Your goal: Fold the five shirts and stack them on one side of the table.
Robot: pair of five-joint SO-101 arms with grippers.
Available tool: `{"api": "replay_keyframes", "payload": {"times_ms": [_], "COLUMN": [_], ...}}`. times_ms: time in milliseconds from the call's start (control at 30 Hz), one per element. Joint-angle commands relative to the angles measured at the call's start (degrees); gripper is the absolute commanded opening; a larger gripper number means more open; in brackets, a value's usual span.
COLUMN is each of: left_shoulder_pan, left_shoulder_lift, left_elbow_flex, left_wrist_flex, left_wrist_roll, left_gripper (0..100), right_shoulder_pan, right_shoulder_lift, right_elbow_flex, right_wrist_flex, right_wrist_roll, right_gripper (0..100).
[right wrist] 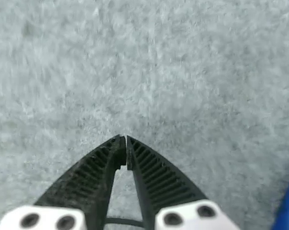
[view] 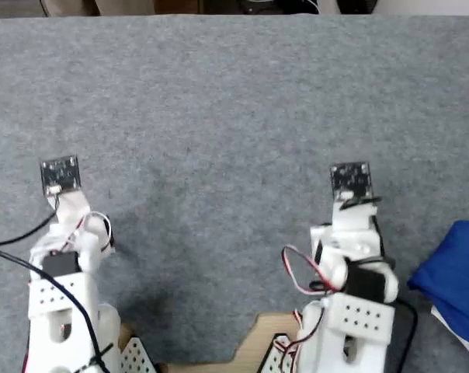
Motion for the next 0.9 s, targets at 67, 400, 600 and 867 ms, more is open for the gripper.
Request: {"api": "replay_keyframes", "payload": {"times_ms": [67,400,600,867], "left_shoulder_pan": [0.53,0.53,0.79,0.88], "left_shoulder_lift": [-7.25,-21.67,-27.38,-33.27], "left_elbow_flex": [9.41,13.36,13.36,13.27], "left_wrist_flex": [-7.12,5.71,15.21,24.35], "left_wrist_roll": [-0.18,0.00,0.09,0.09], "left_gripper": [2,2,2,2], "right_shoulder_pan": [-0.57,-0.48,-0.40,-0.40], "right_shoulder_lift": [-13.93,-30.02,-29.14,-29.14], "right_elbow_flex": [10.51,12.44,12.44,12.44], "right_wrist_flex": [-1.23,16.53,15.74,15.74], "right_wrist_roll": [0.09,0.18,0.18,0.18], "right_gripper": [0.5,0.5,0.5,0.5]}}
